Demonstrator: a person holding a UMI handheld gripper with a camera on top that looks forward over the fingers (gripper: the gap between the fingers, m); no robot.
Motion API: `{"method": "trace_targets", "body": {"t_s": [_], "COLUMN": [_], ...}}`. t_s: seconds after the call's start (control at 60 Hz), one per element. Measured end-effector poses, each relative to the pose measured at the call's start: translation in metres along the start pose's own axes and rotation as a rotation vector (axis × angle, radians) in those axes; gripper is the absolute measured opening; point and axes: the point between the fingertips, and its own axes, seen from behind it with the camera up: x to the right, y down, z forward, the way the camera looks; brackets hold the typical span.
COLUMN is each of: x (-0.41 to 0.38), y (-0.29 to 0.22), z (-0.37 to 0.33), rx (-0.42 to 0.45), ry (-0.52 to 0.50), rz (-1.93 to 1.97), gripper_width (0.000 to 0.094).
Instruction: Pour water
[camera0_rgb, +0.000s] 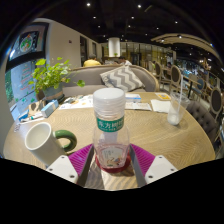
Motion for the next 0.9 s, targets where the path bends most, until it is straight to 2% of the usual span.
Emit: {"method": "trace_targets", "body": {"t_s": [0.033,0.05,0.083,0.25,0.45,0.667,0.9], "x": [0.000,0.000,-0.001,-0.010,-0.033,-0.054,-0.069], "y": [0.001,0.001,0.003,-0.001,-0.017,-0.026,-0.025], "z": [-0.005,-0.008,-0.012,-0.073,-0.179,-0.265,-0.303], "rx": [-0.012,-0.015,-0.028,-0.093,-0.135,-0.116,-0.100], "ry": [0.001,0.002,0.006,0.042,0.089,0.139,0.134], "rz": [0.020,0.027,0.038,0.059,0.058,0.015,0.012], "gripper_width": [0.0854,0.0871,0.0841,0.0854,0.0855,0.0854,0.0853]}}
